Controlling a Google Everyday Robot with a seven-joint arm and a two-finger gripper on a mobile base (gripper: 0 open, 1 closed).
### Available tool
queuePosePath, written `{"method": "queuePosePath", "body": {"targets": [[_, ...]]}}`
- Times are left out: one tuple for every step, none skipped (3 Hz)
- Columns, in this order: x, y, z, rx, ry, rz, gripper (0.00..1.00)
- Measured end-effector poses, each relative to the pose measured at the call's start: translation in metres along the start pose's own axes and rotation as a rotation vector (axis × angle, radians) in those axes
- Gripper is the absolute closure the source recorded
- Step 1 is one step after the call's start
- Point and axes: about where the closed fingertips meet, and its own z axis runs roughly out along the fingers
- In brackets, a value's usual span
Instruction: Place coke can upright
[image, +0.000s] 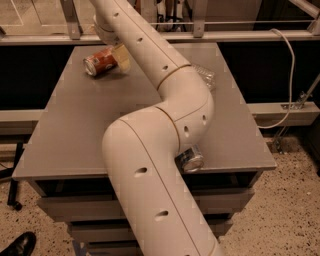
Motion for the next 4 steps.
{"method": "queuePosePath", "body": {"targets": [[-0.001,-0.001,-0.001,0.005,-0.016,-0.023,0.00],[-0.003,-0.001,-0.004,0.001,-0.025,-0.042,0.00],[-0.001,-0.005,-0.006,0.015,-0.010,-0.060,0.00],[0.004,-0.013,-0.009,0.043,0.016,-0.066,0.00]]}}
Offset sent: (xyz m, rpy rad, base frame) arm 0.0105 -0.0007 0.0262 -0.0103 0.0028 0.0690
